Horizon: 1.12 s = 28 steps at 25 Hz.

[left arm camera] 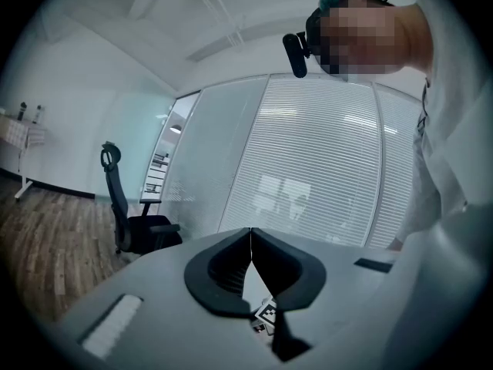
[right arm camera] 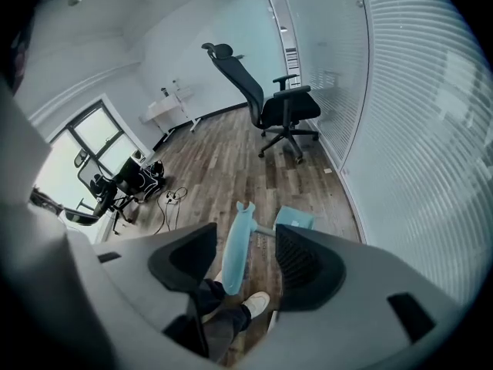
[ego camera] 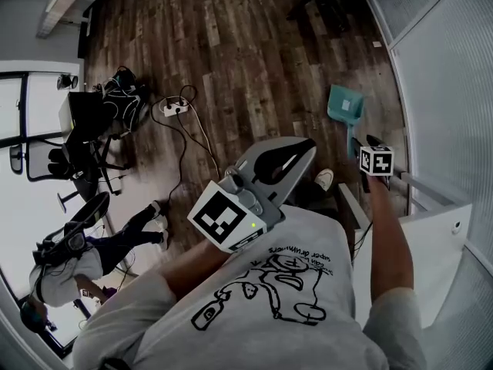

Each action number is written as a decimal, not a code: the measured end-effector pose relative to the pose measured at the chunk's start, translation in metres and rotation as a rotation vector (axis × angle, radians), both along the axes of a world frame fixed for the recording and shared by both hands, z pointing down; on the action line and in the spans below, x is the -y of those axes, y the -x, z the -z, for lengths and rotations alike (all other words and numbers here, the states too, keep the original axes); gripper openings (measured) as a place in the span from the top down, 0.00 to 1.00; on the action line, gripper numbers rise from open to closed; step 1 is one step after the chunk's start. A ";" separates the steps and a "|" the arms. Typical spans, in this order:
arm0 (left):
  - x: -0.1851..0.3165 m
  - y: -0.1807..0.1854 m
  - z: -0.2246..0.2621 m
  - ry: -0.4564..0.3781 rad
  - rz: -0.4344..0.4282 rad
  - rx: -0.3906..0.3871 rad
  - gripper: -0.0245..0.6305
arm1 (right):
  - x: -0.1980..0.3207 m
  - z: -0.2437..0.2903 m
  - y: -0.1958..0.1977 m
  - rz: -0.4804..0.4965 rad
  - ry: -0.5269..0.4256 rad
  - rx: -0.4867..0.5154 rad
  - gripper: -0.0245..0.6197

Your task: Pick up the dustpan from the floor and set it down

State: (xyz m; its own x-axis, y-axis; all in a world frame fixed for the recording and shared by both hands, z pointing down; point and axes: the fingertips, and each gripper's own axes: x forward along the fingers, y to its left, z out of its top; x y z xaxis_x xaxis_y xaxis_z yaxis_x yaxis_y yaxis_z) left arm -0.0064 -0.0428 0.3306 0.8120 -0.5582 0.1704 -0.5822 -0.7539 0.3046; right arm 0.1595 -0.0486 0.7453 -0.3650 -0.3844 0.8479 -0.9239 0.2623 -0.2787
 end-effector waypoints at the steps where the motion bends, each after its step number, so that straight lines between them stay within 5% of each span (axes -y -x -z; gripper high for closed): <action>1: 0.000 0.000 -0.002 0.003 -0.001 0.002 0.96 | 0.000 -0.003 0.000 -0.002 0.002 -0.001 0.65; 28: -0.019 0.023 -0.054 0.130 0.021 0.055 0.96 | -0.010 -0.065 0.022 -0.027 0.092 0.029 0.63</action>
